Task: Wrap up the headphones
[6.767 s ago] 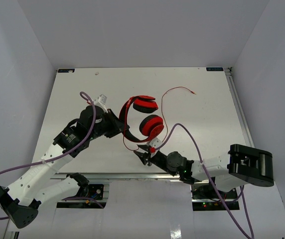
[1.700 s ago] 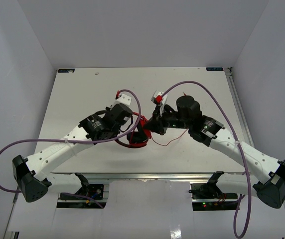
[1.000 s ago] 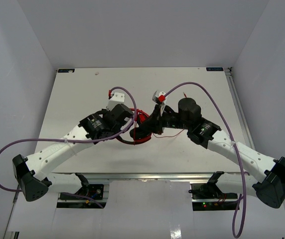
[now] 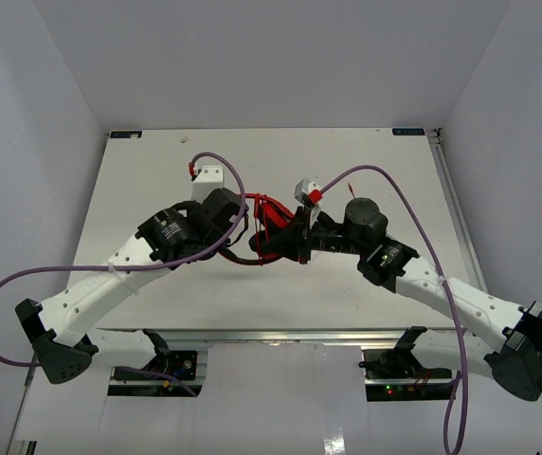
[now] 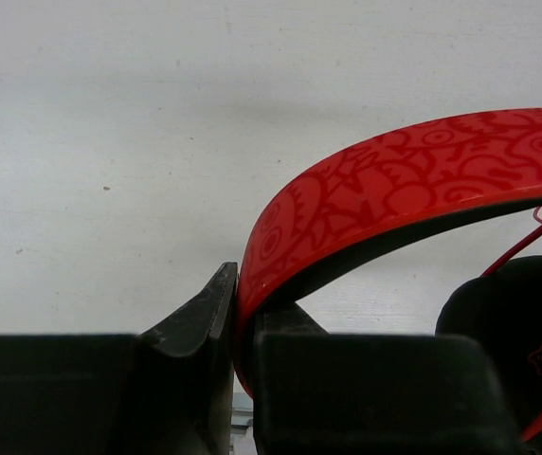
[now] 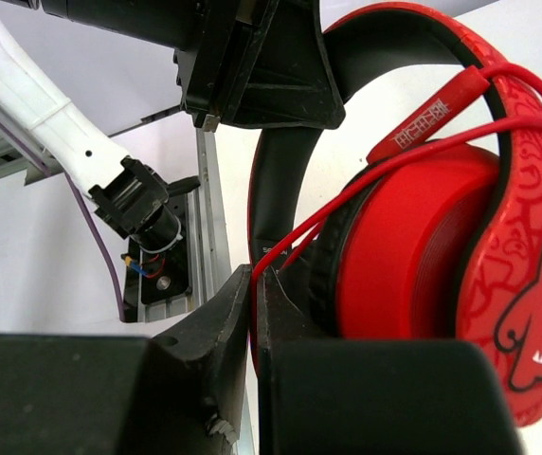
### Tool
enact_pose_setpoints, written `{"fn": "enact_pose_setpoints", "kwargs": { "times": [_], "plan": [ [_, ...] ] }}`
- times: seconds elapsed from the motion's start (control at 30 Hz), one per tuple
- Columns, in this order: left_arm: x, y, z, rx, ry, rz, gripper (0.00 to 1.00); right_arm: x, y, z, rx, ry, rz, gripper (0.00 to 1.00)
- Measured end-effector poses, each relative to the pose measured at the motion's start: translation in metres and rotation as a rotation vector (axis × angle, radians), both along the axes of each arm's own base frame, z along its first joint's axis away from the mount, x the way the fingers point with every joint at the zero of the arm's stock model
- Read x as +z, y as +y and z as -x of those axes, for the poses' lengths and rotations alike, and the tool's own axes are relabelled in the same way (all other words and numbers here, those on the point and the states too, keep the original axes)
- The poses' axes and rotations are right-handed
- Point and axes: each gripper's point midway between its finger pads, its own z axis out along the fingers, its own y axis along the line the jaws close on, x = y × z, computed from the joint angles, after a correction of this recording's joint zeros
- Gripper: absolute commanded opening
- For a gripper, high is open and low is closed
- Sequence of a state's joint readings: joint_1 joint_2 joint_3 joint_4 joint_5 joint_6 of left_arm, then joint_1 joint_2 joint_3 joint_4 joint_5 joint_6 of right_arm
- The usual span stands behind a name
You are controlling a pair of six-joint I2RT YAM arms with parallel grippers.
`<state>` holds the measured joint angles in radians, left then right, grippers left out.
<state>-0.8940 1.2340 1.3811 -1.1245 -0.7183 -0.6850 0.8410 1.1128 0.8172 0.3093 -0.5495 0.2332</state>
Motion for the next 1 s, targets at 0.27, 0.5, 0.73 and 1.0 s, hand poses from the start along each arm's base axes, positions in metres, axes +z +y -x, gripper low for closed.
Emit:
{"fn": "enact_pose_setpoints", "kwargs": {
  "times": [0.27, 0.5, 0.73, 1.0],
  "plan": [
    [-0.001, -0.006, -0.001, -0.005, -0.003, 0.028, 0.00, 0.011, 0.008, 0.003, -0.014, -0.001, -0.017, 0.08],
    [-0.009, -0.012, -0.006, -0.009, -0.014, 0.045, 0.00, 0.031, 0.028, 0.002, -0.007, -0.003, -0.028, 0.08],
    [-0.018, -0.015, -0.008, -0.017, -0.018, 0.042, 0.00, 0.029, 0.040, -0.005, -0.022, 0.020, 0.007, 0.08],
    [-0.018, -0.014, -0.008, -0.020, -0.032, 0.051, 0.00, 0.030, 0.047, -0.002, -0.026, 0.020, 0.012, 0.08]
  ]
}}
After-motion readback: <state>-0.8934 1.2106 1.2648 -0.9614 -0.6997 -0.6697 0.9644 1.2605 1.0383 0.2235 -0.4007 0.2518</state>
